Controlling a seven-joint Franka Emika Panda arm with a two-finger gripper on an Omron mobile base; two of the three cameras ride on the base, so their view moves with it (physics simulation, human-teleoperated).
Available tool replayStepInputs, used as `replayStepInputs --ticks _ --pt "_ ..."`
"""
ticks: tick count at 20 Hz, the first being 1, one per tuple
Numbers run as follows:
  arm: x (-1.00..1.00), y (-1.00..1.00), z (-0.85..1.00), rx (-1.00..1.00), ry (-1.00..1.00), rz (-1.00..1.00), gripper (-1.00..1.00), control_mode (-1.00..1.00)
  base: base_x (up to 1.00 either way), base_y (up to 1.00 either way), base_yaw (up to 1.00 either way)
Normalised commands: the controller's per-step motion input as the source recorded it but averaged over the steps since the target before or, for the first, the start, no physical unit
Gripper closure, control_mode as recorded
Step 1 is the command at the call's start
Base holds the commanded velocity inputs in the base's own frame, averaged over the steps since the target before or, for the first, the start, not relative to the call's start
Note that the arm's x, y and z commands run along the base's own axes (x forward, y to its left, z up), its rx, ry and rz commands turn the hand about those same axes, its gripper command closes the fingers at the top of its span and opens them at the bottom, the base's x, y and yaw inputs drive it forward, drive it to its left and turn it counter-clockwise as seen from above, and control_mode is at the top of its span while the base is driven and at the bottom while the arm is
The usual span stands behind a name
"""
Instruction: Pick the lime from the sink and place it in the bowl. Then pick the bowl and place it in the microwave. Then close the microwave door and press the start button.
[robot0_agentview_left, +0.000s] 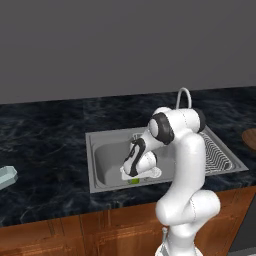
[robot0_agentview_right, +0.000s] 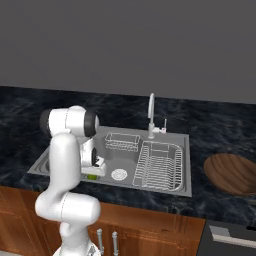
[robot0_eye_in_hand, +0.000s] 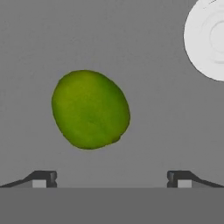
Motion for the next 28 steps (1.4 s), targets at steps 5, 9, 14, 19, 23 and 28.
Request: replayStepInputs --ticks 5,9,14,19,23,28 --pt "0.40 0.07 -0.38 0.00 0.00 0.00 -1.00 -1.00 0.00 0.00 0.00" --pt "0.33 0.13 -0.47 0.00 0.00 0.00 -1.00 -1.00 0.00 0.00 0.00" --pt "0.20 0.06 -0.16 0.00 -0.02 0.00 -1.00 -1.00 0.00 0.00 0.00" --pt "-0.04 0.00 0.00 0.00 0.00 0.00 1.00 -1.00 0.00 0.00 0.00" --pt "-0.45 -0.04 0.28 0.00 -0.08 -0.03 1.00 -1.00 0.00 0.00 0.00" --pt "-0.51 -0.14 0.89 -0.01 -0.07 -0.01 1.00 -1.00 0.00 0.00 0.00"
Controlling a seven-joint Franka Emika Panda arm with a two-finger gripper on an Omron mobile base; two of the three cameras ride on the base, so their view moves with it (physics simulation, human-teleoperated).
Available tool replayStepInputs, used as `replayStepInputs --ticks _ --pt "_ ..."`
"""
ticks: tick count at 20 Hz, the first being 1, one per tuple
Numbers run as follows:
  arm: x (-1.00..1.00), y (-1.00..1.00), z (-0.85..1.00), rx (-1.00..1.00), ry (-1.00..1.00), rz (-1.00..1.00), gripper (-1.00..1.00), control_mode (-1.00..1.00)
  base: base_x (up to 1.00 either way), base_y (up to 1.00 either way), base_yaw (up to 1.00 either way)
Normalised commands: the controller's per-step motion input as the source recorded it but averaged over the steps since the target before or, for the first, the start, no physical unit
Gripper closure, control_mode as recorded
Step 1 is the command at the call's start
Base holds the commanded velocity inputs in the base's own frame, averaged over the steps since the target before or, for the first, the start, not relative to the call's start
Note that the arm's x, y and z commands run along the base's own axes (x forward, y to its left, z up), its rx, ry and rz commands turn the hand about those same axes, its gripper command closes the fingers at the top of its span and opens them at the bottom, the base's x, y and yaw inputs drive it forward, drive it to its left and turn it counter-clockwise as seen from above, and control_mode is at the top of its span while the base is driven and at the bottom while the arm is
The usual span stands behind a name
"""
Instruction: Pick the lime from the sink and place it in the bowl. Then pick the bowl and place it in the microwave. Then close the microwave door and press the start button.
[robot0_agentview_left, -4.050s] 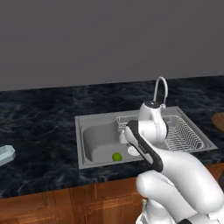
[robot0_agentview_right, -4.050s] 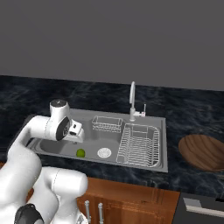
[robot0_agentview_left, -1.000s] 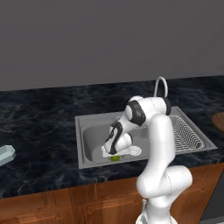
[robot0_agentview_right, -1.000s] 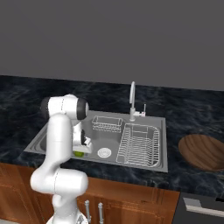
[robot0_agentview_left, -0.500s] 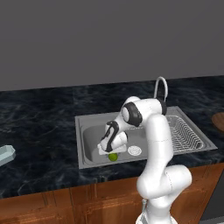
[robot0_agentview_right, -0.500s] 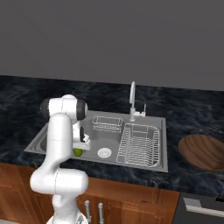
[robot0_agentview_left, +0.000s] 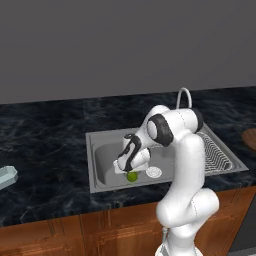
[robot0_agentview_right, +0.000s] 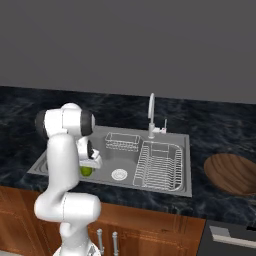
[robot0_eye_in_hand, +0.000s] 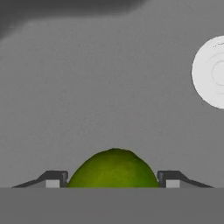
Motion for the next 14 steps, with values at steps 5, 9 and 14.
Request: replayStepInputs --ticks 5,9,14 --pt "-0.32 -0.33 1.00 -0.09 -0.18 0.00 1.00 -1.00 0.00 0.00 0.00" --pt "-0.33 -0.41 1.00 -0.10 -0.17 0.00 1.00 -1.00 0.00 0.00 0.00" --pt "-0.45 -0.41 1.00 -0.07 -0.10 0.00 1.00 -1.00 0.00 0.00 0.00"
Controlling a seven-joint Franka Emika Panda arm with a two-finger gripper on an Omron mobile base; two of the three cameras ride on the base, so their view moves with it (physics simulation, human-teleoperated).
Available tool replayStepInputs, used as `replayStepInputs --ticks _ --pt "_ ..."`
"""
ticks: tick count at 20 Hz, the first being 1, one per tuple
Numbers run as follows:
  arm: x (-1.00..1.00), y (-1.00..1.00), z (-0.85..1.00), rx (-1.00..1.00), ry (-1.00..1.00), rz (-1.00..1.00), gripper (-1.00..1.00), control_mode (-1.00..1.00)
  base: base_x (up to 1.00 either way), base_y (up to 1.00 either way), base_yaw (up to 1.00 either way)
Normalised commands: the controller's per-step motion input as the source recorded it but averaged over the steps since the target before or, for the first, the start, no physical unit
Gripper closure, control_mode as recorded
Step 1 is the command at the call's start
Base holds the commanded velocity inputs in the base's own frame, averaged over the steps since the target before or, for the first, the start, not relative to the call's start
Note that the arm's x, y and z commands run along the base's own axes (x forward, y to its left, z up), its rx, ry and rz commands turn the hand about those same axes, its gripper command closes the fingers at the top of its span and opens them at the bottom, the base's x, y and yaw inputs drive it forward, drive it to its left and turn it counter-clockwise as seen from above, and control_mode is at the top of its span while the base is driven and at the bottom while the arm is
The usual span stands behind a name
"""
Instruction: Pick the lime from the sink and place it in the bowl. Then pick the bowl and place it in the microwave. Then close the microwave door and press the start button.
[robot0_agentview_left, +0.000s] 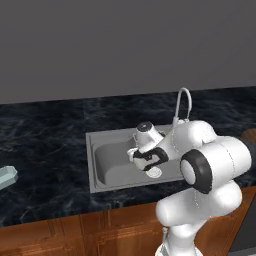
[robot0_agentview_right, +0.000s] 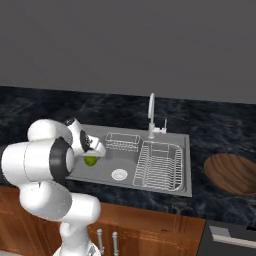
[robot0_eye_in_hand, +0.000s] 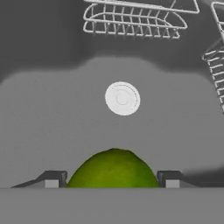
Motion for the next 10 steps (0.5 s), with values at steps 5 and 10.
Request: replayStepInputs --ticks 5,10 --pt "-0.49 -0.44 1.00 -0.01 -0.01 0.00 1.00 -1.00 0.00 0.00 0.00" --pt "-0.64 -0.36 1.00 0.00 0.00 0.00 1.00 -1.00 0.00 0.00 0.00"
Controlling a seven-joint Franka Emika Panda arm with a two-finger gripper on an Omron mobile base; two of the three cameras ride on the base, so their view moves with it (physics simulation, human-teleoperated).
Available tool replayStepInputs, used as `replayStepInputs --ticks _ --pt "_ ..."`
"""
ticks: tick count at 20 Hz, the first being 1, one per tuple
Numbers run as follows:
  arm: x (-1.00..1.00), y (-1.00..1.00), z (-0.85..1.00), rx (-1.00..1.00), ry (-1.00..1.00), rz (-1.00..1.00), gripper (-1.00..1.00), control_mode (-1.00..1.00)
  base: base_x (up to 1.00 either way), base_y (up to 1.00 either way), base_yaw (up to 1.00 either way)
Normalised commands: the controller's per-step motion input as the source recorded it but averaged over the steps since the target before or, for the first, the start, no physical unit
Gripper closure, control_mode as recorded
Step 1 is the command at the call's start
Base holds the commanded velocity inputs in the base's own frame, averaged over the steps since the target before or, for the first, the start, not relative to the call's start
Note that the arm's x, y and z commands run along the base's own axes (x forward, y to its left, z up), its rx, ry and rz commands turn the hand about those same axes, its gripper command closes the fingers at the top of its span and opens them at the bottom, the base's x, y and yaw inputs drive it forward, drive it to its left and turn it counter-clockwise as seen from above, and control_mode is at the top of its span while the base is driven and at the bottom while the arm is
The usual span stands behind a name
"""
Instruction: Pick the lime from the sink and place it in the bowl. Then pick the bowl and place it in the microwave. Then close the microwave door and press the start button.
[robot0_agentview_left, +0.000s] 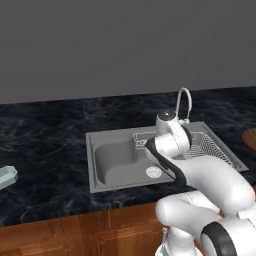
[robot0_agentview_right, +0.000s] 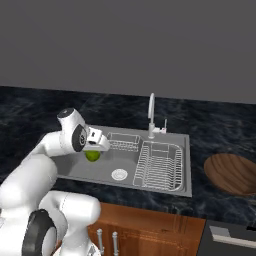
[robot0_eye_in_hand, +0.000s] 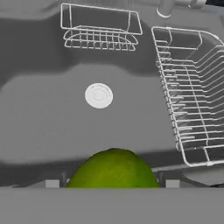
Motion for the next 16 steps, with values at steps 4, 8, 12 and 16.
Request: replayStepInputs --ticks 4,8,12,16 --pt "-0.70 -0.32 1.00 0.00 0.00 0.00 1.00 -1.00 0.00 0.00 0.00" --pt "-0.90 -0.44 1.00 -0.02 -0.07 -0.02 1.00 -1.00 0.00 0.00 0.00" --pt "-1.00 -0.55 0.94 0.00 -0.09 -0.05 1.00 -1.00 0.00 0.00 0.00" --pt "-1.00 -0.60 0.82 0.00 -0.05 -0.09 1.00 -1.00 0.00 0.00 0.00"
